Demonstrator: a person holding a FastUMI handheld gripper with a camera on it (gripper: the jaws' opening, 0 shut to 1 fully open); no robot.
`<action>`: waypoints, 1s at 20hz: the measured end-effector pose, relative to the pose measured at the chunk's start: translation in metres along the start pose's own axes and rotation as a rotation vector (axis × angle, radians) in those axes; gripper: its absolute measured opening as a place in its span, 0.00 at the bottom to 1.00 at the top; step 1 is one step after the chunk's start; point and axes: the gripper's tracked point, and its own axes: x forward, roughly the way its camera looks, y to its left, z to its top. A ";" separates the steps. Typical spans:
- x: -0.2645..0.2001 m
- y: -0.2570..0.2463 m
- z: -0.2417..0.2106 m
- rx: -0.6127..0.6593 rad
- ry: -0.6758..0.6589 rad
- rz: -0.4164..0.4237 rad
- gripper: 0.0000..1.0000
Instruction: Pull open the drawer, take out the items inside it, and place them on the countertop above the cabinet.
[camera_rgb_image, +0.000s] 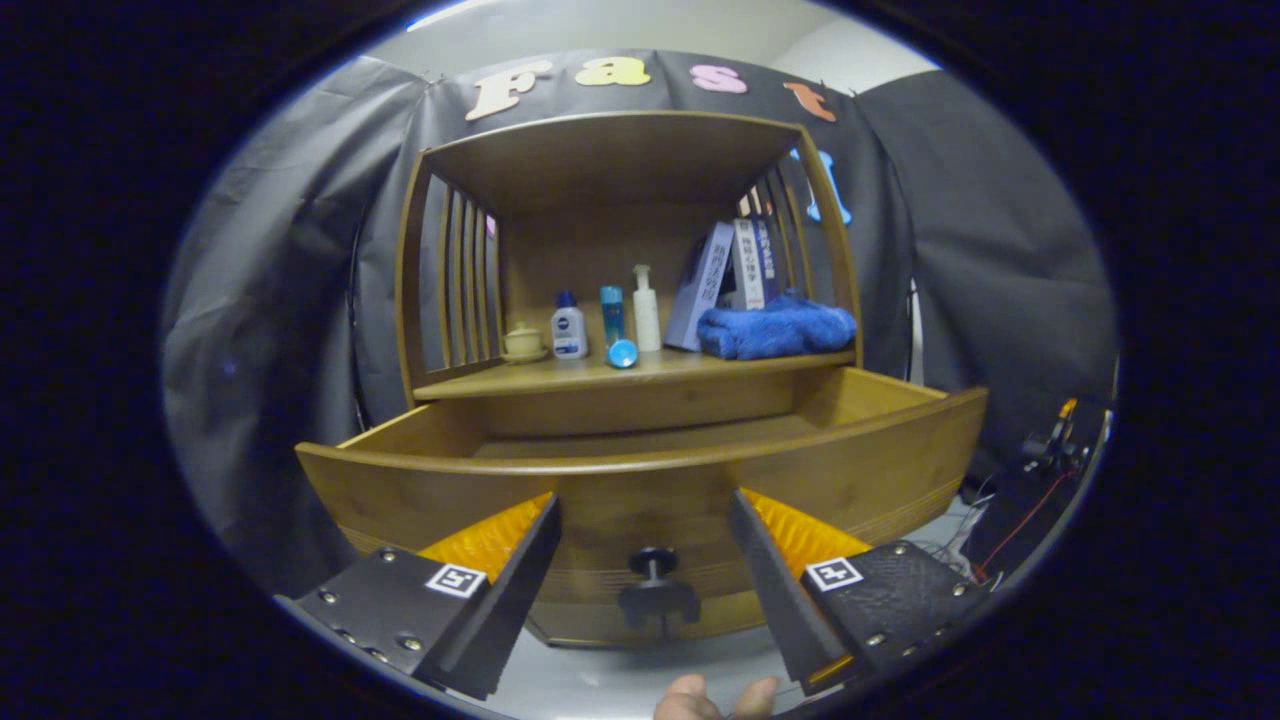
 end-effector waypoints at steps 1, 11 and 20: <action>0.004 -0.002 0.000 -0.039 -0.014 -0.006 1.00; 0.008 -0.003 -0.009 0.094 -0.066 0.019 1.00; 0.025 -0.011 -0.003 0.006 -0.030 0.042 0.99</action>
